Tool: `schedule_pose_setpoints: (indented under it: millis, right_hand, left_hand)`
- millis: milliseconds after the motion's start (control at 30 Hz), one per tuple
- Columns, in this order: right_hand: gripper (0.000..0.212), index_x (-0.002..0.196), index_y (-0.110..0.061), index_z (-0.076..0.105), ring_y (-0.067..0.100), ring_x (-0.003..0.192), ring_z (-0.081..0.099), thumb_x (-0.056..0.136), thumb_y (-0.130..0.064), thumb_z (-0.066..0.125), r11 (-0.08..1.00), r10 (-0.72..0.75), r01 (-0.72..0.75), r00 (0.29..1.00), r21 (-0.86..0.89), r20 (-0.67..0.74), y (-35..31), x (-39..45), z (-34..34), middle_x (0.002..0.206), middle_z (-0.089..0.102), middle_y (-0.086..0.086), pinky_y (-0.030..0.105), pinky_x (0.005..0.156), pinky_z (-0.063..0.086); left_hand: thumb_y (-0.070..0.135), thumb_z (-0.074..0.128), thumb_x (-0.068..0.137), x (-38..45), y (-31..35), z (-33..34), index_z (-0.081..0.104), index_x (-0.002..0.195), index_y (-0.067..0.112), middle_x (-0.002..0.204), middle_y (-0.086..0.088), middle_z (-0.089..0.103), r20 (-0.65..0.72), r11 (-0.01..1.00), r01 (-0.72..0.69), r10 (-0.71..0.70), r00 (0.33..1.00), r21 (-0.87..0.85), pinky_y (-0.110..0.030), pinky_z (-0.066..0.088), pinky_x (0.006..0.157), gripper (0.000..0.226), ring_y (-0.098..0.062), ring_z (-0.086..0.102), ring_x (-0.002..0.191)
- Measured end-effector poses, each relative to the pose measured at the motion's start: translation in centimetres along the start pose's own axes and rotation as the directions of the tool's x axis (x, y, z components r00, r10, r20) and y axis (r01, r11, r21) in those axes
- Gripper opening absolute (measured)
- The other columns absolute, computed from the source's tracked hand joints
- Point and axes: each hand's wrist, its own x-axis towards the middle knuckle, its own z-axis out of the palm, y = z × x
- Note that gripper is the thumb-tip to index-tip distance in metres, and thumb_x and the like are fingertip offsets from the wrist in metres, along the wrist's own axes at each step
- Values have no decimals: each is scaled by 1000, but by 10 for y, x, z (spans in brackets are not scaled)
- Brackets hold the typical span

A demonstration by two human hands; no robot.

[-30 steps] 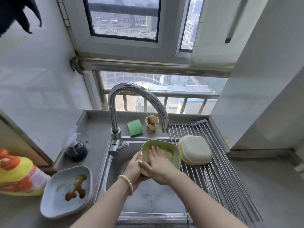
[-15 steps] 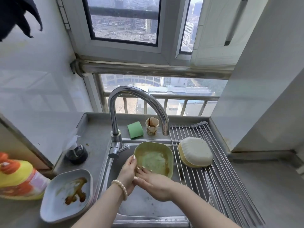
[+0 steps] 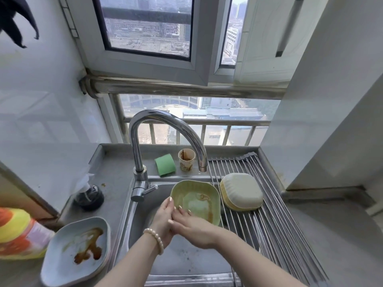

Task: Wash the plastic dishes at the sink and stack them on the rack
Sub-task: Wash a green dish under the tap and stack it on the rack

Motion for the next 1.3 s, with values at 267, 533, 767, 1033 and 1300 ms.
schedule_pose_setpoints:
  millis: [267,533,767,1033,1300]
  right_hand:
    - [32,110,-19,68,21,119,55,86,-39,64,800,-149,46,981,-599,-124,51,-30,-10,119,66,-3,37,101,44]
    - [30,55,-21,61,12,51,56,39,-18,87,875,-182,-85,853,-476,-489,43,-6,48,55,59,-8,17,48,45]
    - [38,84,-6,77,27,90,71,47,-8,86,705,-248,-220,814,-674,-525,78,-5,22,86,74,9,42,90,54]
    - [32,39,-19,62,9,36,54,20,-21,88,750,-277,-202,769,-630,-577,20,10,30,38,54,-6,30,74,59]
    - [11,64,-24,69,10,53,59,74,-27,65,853,-442,169,737,-494,-511,54,3,33,59,65,-9,20,48,47]
  left_hand:
    - [30,37,103,9,19,-3,61,110,23,98,-6,68,-105,943,-129,168,980,308,-37,57,55,26,-26,66,81]
    - [28,43,101,9,6,-2,64,105,23,95,-2,71,-223,921,-217,297,928,324,-55,54,85,21,-28,67,94]
    - [18,48,100,11,18,-13,65,110,18,90,-9,70,-163,940,-53,114,980,337,-37,58,55,20,-26,67,74]
    - [-21,48,79,-24,-11,10,53,116,1,97,-21,64,-191,987,-116,94,977,-108,-35,53,62,44,-34,63,81]
    - [10,43,100,-12,14,-15,58,115,19,96,-13,67,-251,994,-111,109,962,5,-45,57,63,23,-34,65,82]
